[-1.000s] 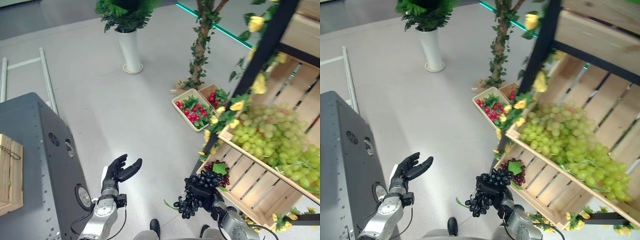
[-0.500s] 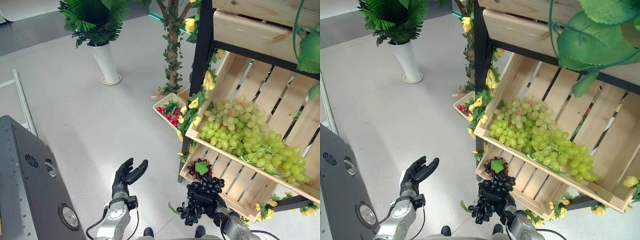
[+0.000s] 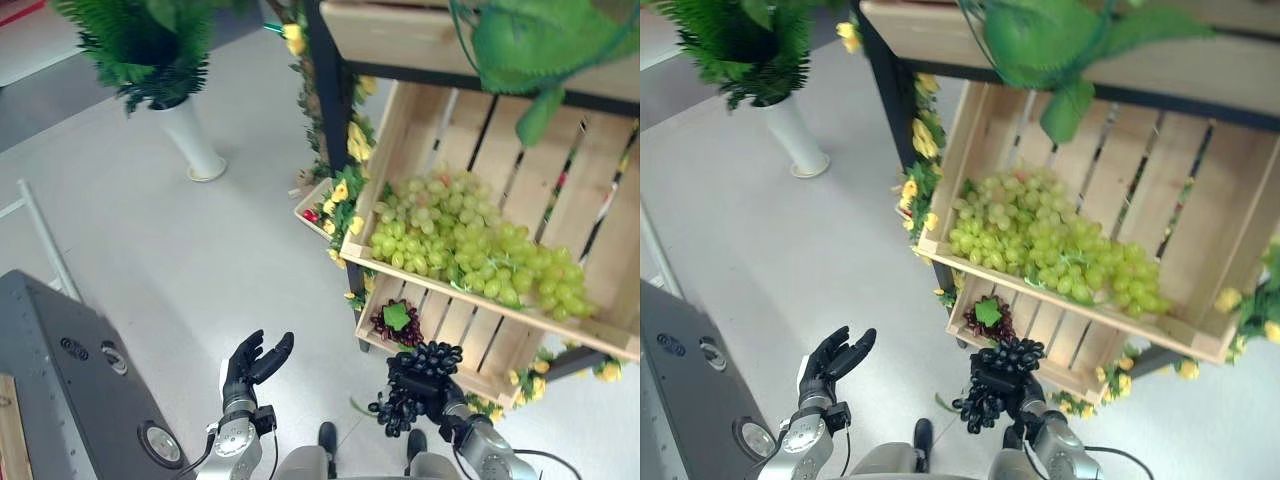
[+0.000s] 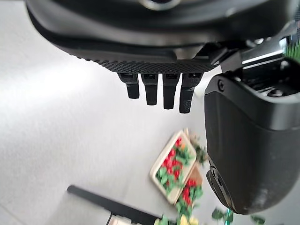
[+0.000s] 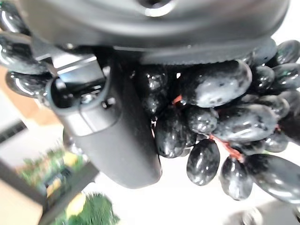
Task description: Pick up the fruits from the basket on one side to the basket on the other side
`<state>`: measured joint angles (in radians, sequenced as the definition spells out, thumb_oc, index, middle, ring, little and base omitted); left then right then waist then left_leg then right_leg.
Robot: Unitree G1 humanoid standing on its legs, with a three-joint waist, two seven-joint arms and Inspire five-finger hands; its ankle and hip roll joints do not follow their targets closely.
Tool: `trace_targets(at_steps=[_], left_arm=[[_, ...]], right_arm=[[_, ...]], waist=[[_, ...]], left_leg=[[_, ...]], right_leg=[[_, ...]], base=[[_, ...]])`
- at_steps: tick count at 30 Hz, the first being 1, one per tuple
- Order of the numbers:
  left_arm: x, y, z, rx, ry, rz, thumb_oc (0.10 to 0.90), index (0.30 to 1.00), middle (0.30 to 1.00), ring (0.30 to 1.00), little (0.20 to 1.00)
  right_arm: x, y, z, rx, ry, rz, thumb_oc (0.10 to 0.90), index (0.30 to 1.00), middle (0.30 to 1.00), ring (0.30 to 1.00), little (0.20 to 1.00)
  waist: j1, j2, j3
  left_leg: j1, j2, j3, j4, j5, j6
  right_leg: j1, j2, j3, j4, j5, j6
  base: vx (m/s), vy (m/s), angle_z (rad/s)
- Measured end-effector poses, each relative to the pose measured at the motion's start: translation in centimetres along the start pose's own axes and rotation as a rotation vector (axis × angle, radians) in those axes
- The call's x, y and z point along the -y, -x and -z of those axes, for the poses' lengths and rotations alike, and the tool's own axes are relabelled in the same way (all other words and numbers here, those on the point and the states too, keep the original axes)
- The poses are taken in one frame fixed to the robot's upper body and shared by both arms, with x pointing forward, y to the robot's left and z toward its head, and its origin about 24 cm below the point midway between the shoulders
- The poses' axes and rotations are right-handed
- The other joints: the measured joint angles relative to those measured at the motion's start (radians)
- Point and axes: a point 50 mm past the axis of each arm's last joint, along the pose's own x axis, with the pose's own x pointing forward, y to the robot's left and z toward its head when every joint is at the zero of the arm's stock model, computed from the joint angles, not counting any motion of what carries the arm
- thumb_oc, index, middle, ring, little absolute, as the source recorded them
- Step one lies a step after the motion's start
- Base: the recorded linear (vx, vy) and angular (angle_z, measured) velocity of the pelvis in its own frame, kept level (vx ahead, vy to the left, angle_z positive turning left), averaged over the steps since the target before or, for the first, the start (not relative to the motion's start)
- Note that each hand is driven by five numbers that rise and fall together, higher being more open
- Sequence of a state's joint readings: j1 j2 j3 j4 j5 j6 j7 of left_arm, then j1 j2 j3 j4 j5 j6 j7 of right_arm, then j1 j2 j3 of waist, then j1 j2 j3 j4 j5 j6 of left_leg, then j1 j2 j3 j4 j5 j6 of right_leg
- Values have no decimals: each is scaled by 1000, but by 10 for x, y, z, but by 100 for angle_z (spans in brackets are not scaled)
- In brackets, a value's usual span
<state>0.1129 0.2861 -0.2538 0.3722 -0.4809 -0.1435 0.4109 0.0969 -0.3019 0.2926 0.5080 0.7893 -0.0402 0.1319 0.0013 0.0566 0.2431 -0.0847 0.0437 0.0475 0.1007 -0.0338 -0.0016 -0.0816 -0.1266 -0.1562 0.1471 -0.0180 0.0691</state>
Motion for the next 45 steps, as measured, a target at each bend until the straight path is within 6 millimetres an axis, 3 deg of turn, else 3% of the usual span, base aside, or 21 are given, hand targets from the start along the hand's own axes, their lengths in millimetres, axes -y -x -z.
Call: trace_targets(at_steps=[2, 8, 11, 13, 18, 24, 27, 32, 35, 39, 45], left_arm=[[-1, -3, -12, 58, -22, 18, 800, 900, 900, 900, 900], [1, -2, -20, 104, -2, 26, 800, 900, 900, 900, 900], [7, -7, -37, 184, 29, 22, 800, 900, 900, 900, 900], [14, -14, -52, 240, 47, 36, 800, 900, 900, 900, 900], [16, -16, -64, 291, 61, 52, 800, 900, 900, 900, 900], [26, -17, -69, 310, 11, 115, 800, 900, 900, 900, 900], [27, -19, -75, 329, -3, 123, 800, 900, 900, 900, 900], [30, -21, -82, 351, -1, 134, 800, 900, 900, 900, 900], [31, -22, -84, 357, -4, 141, 800, 900, 900, 900, 900], [28, -23, -87, 361, -3, 155, 800, 900, 900, 900, 900], [23, -23, -89, 367, -29, 165, 800, 900, 900, 900, 900]], right_arm=[[1, 4, 7, -8, -23, 15, 400, 300, 300, 300, 300], [2, 6, 6, 45, -43, 52, 400, 300, 300, 300, 300], [-10, -10, -24, 159, -26, 8, 400, 300, 300, 300, 300], [-23, -21, -49, 238, -12, -34, 400, 300, 300, 300, 300], [-48, -25, -98, 445, 4, -118, 400, 300, 300, 300, 300], [-34, -21, -155, 580, 83, -53, 400, 300, 300, 300, 300], [-39, -19, -192, 689, 48, -46, 400, 300, 300, 300, 300], [-49, -12, -235, 797, 97, -65, 400, 300, 300, 300, 300], [-49, -6, -253, 839, 119, -55, 400, 300, 300, 300, 300], [-33, 1, -281, 887, 138, 45, 400, 300, 300, 300, 300], [-19, 7, -302, 919, 117, 180, 400, 300, 300, 300, 300]], waist=[[-6, -27, 5], [-27, -16, 19], [-25, -20, 72], [-15, -29, 152], [-11, -55, 248], [15, -46, 271], [21, -45, 286], [32, -38, 290], [46, -34, 291], [70, -30, 291], [93, -29, 291]], left_leg=[[31, 1, 14, -47, 34, -5], [46, 12, 43, -57, 73, -6], [-76, 9, 56, 51, 50, -7], [-142, 14, 66, 158, 3, -13], [-320, 38, 47, 465, -131, -26], [-500, 35, 3, 675, -189, -41], [-574, 35, -21, 755, -203, -50], [-670, 33, -47, 851, -221, -36], [-713, 31, -53, 909, -237, -20], [-787, 17, -71, 982, -249, -21], [-846, 1, -99, 1038, -250, -21]], right_leg=[[-5, -11, -21, 23, -31, 7], [-9, 0, -16, 16, -44, 21], [-128, -15, -23, 113, -54, 18], [-193, -17, -19, 213, -91, 3], [-347, -30, -9, 507, -238, -28], [-519, -55, -12, 739, -329, -60], [-588, -57, -15, 825, -355, -75], [-676, -60, -17, 916, -376, -92], [-712, -68, -17, 971, -391, -100], [-772, -84, -21, 1043, -412, -97], [-811, -90, -29, 1088, -419, -97]], base=[[108, 68, -10], [-44, 48, -12], [-178, -12, -14], [-23, -24, -6], [-56, 7, 12], [-51, 20, 18], [-21, 42, 8], [-14, 77, 3], [-13, 50, 5], [-20, 42, 13], [-12, -15, 12]])
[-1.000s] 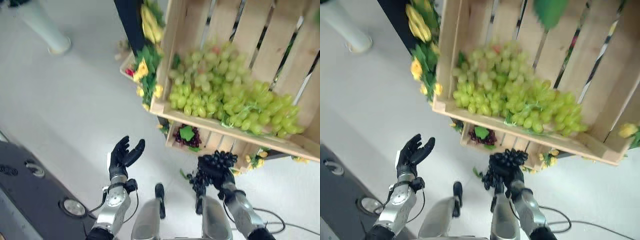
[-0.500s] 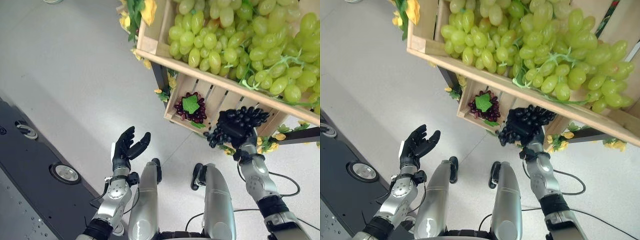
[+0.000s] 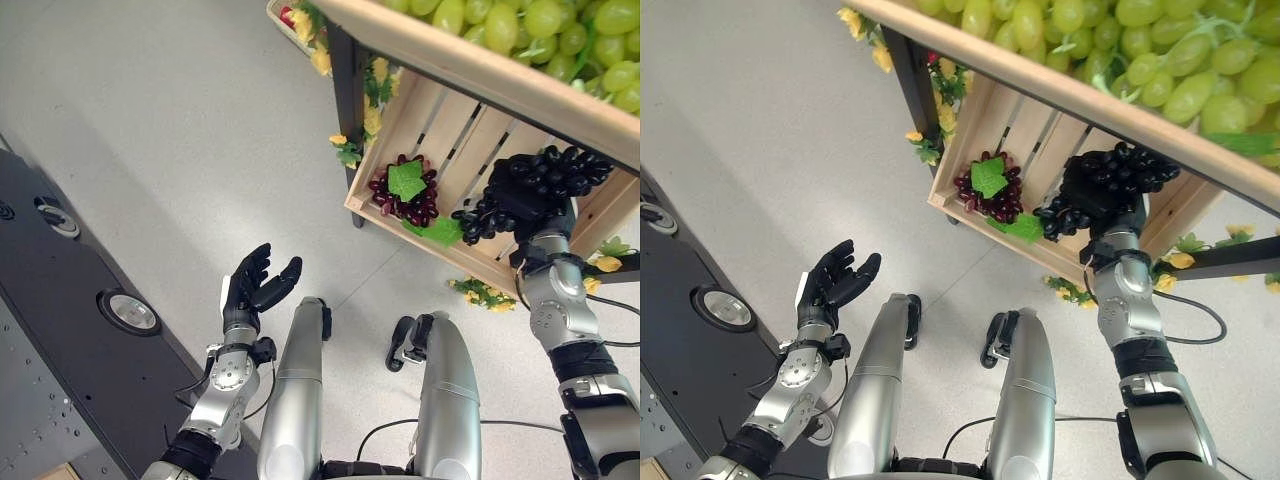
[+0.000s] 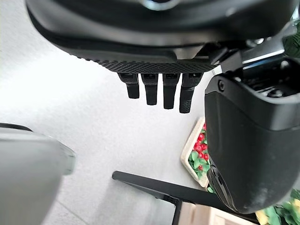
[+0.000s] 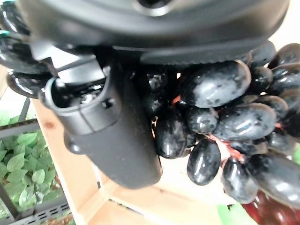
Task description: Pick up the fruits from the basket on one side to the basket on the other side
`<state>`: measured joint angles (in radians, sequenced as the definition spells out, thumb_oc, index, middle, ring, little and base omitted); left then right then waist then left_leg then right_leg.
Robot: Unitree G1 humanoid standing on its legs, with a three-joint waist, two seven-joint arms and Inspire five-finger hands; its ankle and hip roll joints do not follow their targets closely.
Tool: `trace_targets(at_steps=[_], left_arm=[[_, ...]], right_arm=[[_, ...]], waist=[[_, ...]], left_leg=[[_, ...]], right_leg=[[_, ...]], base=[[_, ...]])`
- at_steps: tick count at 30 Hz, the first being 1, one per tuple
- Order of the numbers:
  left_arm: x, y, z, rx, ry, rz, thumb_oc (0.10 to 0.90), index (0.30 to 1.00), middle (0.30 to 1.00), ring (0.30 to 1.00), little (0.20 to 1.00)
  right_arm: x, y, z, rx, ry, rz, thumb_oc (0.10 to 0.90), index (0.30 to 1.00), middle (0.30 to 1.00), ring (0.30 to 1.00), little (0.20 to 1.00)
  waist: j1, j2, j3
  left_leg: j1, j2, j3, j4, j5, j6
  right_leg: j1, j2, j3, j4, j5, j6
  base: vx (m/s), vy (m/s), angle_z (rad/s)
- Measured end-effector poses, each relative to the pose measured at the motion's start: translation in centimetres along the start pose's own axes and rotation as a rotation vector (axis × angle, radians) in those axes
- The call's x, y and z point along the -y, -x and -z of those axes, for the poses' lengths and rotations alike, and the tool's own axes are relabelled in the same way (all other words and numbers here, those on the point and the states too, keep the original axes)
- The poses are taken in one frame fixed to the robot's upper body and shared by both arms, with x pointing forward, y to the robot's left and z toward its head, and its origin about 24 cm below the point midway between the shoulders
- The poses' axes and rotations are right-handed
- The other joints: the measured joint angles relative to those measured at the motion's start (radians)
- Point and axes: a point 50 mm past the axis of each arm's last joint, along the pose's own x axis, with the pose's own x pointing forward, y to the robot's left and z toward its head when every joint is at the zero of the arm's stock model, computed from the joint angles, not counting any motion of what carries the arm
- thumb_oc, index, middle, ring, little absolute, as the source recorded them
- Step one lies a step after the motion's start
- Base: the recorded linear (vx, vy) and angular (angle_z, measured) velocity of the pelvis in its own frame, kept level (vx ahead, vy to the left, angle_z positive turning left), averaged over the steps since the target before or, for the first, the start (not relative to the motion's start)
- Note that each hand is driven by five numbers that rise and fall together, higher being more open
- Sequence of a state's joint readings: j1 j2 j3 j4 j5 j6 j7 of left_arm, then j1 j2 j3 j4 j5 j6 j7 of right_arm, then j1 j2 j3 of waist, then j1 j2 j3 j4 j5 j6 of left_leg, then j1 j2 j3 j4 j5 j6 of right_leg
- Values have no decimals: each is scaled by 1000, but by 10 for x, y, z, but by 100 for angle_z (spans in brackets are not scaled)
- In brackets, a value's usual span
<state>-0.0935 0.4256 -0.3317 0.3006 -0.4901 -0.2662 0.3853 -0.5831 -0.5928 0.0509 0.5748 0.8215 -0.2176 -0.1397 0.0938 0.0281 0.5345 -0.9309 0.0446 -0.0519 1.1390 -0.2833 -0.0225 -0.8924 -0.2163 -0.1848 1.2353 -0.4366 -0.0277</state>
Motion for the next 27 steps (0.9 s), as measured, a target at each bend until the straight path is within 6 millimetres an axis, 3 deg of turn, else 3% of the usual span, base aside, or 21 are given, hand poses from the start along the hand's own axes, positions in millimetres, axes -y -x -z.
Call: trace_targets(at_steps=[6, 12, 13, 27], left_arm=[[-2, -2, -8, 25, -14, 20, 800, 900, 900, 900, 900], [-10, -2, -9, 25, -46, 14, 800, 900, 900, 900, 900], [-11, -2, -9, 27, -47, 13, 800, 900, 900, 900, 900], [-7, -8, -18, 59, -43, 24, 800, 900, 900, 900, 900]], right_arm=[[18, -17, -21, -20, 268, 79, 400, 300, 300, 300, 300], [19, -24, -17, -101, 447, 83, 400, 300, 300, 300, 300], [19, -25, -13, -122, 490, 80, 800, 900, 900, 900, 900], [22, -22, 5, -257, 609, 78, 800, 900, 900, 900, 900]], waist=[[42, -1, 0], [60, -3, 1], [61, -3, 1], [56, -13, 1]], left_leg=[[-34, -14, -31, 23, 0, 0], [-41, -14, -31, 24, 1, 1], [-42, -14, -31, 24, 1, 1], [-33, -12, -36, 18, -1, 2]], right_leg=[[-10, -1, -19, 10, -1, -1], [-9, -1, -23, 6, -1, -1], [-9, -2, -23, 5, -2, 1], [15, 0, -34, -22, 4, 12]], base=[[-22, -30, 10], [-23, -5, 4], [-20, 2, 4], [0, 0, 0]])
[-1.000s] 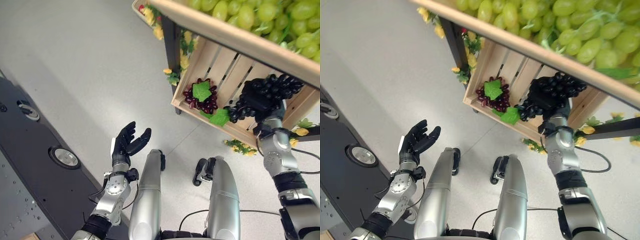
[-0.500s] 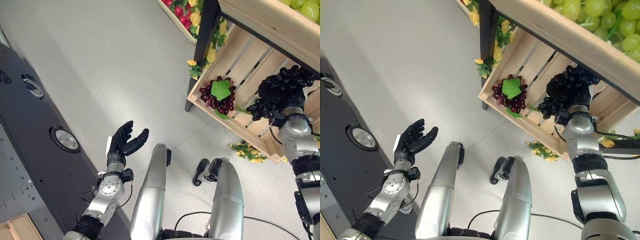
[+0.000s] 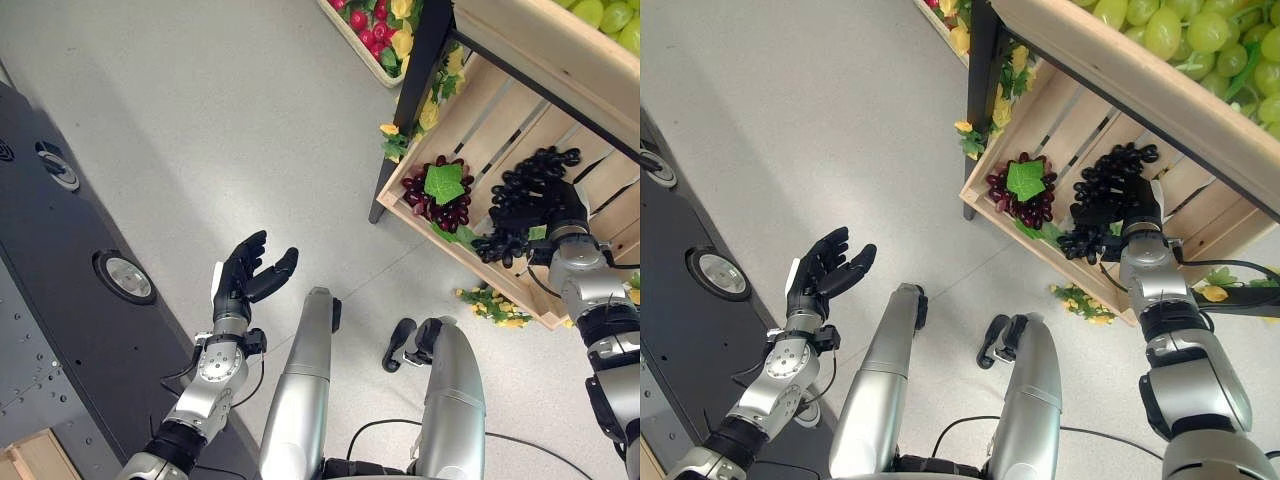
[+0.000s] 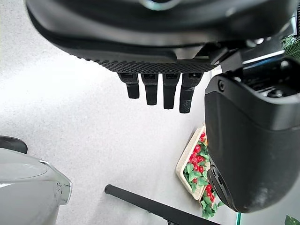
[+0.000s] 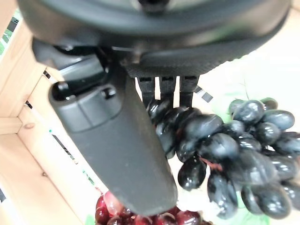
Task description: Pick up the fruits from the basket on one side to the basket on the other side
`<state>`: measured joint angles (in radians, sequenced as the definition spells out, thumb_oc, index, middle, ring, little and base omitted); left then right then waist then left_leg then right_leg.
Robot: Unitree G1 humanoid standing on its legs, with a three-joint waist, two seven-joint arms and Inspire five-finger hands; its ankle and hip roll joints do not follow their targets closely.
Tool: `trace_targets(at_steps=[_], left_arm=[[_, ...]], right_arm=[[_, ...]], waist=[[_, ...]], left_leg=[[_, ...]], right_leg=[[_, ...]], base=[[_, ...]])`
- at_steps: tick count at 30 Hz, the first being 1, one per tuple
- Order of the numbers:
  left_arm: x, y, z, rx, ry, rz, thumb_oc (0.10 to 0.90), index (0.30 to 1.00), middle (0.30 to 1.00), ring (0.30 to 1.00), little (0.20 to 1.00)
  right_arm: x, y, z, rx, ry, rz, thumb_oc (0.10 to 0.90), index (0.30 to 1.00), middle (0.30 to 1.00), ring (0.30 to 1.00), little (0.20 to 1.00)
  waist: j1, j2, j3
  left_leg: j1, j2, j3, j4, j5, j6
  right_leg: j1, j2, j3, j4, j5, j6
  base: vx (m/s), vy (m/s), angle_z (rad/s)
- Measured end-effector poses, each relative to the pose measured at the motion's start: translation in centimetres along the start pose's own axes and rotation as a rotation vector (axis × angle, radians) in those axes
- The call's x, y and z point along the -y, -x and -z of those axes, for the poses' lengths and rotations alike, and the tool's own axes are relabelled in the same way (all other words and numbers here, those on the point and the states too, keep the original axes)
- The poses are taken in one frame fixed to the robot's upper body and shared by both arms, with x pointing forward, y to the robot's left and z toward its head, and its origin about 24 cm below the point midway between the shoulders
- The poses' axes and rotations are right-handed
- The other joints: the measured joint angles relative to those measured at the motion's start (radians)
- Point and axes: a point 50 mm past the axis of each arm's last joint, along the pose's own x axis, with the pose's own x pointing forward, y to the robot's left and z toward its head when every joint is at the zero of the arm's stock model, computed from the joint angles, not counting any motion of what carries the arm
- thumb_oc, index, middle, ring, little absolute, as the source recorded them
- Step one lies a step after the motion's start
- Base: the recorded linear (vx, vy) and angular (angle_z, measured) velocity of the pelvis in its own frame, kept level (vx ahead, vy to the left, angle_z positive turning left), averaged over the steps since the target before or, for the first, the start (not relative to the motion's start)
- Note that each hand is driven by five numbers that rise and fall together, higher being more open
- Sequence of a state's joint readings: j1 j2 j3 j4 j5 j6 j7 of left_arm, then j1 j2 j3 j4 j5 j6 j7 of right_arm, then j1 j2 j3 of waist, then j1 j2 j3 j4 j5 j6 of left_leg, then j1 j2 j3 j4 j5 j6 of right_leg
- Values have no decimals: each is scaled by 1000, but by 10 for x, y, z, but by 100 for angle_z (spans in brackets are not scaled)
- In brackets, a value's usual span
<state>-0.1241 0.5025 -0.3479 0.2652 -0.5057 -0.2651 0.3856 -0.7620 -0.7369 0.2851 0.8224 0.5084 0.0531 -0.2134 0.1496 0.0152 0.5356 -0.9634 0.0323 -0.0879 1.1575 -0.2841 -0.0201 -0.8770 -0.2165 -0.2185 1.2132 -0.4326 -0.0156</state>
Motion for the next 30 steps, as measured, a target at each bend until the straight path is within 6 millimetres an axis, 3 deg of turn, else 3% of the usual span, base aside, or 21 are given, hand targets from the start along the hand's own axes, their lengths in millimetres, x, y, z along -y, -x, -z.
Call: trace_targets(at_steps=[17, 22, 30], left_arm=[[-2, 1, -2, 2, 10, -1, 800, 900, 900, 900, 900], [-2, 8, 7, -31, 20, -12, 800, 900, 900, 900, 900], [8, 9, 10, -41, 68, -44, 800, 900, 900, 900, 900]], right_arm=[[-5, 0, 2, -17, -13, -8, 800, 900, 900, 900, 900], [-24, 8, 15, -28, -65, -27, 800, 900, 900, 900, 900], [-80, 52, 63, -81, -337, -23, 800, 900, 900, 900, 900]], waist=[[-13, -8, 0], [-27, -10, -1], [-74, -24, -5]], left_leg=[[63, 0, 15, -59, 1, 1], [185, 3, 35, -153, 7, 3], [432, 7, 79, -349, 25, -13]], right_leg=[[50, 3, 9, -47, 3, 4], [159, 7, 12, -131, 13, 18], [385, 10, 14, -310, 35, 51]], base=[[0, 0, 0], [16, 7, -2], [95, 19, -4]])
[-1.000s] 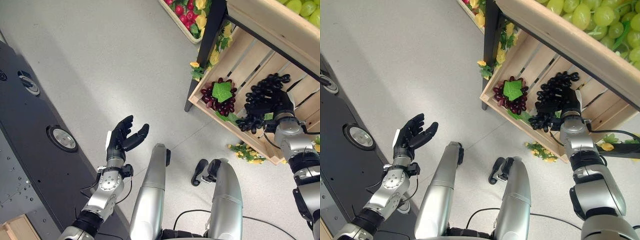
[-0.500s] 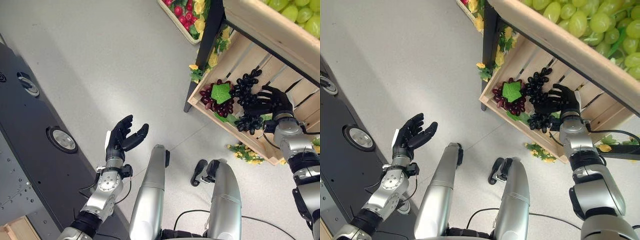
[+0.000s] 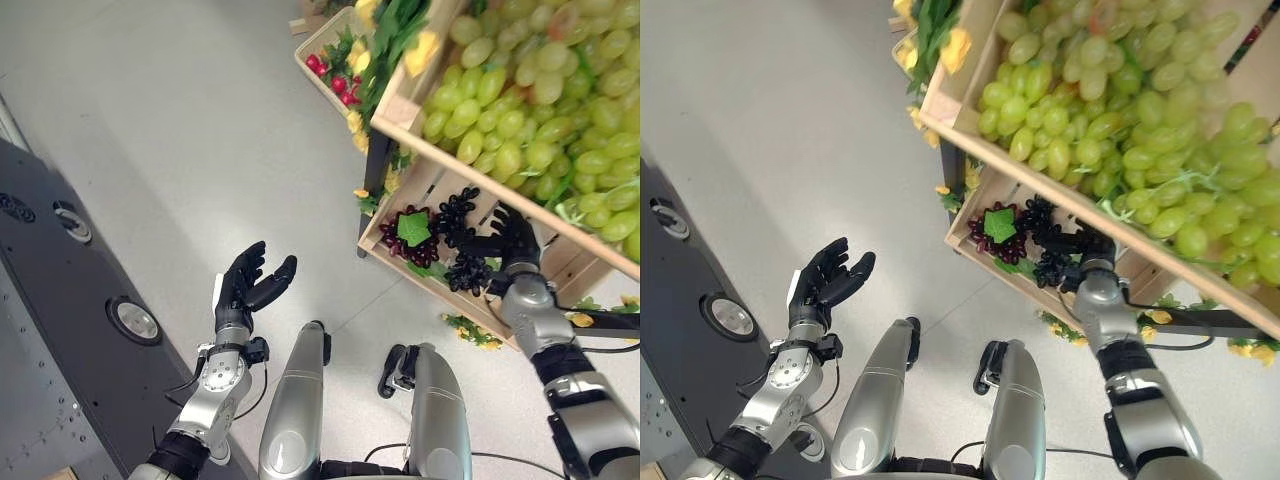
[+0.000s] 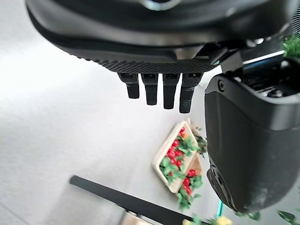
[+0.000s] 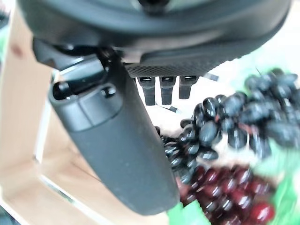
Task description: Pick up the fruits from the basket on one side to the basket on the other side
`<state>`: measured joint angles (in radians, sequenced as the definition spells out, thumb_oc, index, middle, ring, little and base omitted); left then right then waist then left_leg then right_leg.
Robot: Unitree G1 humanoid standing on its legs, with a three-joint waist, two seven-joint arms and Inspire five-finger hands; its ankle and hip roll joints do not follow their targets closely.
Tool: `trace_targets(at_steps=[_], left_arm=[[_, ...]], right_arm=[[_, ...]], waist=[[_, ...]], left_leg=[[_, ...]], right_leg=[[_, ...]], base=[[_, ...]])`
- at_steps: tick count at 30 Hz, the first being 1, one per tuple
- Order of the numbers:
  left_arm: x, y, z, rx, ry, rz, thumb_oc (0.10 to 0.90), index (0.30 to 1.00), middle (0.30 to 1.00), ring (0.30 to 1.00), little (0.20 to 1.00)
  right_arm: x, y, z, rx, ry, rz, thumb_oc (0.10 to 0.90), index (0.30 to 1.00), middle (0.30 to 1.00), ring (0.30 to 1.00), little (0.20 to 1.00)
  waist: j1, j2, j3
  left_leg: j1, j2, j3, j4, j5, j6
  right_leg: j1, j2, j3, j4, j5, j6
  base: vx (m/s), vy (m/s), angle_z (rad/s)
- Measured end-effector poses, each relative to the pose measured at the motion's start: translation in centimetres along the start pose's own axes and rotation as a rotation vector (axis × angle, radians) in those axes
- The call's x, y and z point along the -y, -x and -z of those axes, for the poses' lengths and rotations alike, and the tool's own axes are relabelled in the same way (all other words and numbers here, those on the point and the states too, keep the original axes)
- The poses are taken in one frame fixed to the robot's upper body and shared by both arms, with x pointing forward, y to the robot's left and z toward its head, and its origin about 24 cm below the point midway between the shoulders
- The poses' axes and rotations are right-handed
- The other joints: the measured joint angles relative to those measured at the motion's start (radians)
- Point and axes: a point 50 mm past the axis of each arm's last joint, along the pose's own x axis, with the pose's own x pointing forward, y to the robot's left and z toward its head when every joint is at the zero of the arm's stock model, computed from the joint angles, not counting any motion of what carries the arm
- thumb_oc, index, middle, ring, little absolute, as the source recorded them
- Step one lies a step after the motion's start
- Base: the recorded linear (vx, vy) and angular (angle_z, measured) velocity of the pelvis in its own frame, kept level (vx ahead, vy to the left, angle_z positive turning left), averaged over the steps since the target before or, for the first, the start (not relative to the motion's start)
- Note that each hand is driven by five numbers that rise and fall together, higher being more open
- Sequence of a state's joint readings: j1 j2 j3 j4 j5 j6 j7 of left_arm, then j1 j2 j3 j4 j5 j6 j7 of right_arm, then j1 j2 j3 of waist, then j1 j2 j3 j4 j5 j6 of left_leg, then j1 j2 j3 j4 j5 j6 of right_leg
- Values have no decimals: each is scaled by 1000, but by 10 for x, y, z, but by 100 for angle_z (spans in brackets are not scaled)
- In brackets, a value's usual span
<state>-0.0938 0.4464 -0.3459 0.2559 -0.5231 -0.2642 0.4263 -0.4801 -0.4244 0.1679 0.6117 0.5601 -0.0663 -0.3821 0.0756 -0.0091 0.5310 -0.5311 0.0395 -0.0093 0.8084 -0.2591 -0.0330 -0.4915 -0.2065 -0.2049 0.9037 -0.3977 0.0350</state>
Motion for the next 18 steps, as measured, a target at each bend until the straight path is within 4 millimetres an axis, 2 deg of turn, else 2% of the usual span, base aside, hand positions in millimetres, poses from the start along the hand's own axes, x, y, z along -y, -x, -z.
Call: trace_targets(at_steps=[2, 9, 13, 18], left_arm=[[6, -2, -2, 8, 17, 2, 800, 900, 900, 900, 900], [10, -2, -1, 0, 15, -6, 800, 900, 900, 900, 900], [3, -1, 8, -36, -27, -28, 800, 900, 900, 900, 900], [-14, 16, 42, -174, -113, -79, 800, 900, 900, 900, 900]], right_arm=[[-8, 11, 19, -48, -32, 10, 800, 900, 900, 900, 900], [-15, 42, 51, -102, -37, -117, 800, 900, 900, 900, 900], [-17, 58, 71, -162, -11, -235, 800, 900, 900, 900, 900], [-17, 87, 105, -273, 20, -349, 800, 900, 900, 900, 900]], waist=[[-12, -3, -2], [-31, -16, -23], [-30, -36, -79], [-31, -38, -206]], left_leg=[[54, 8, 21, -36, 1, -2], [181, 13, 44, -119, -1, 0], [229, 14, 46, -161, 4, -7], [319, 22, 52, -270, 29, -10]], right_leg=[[48, 2, 1, -38, 4, 7], [167, 10, 3, -121, 10, 16], [212, 18, 1, -160, 11, 19], [300, 36, -3, -274, 39, 26]], base=[[92, 37, -10], [69, 18, -5], [29, -29, 0], [7, -68, -2]])
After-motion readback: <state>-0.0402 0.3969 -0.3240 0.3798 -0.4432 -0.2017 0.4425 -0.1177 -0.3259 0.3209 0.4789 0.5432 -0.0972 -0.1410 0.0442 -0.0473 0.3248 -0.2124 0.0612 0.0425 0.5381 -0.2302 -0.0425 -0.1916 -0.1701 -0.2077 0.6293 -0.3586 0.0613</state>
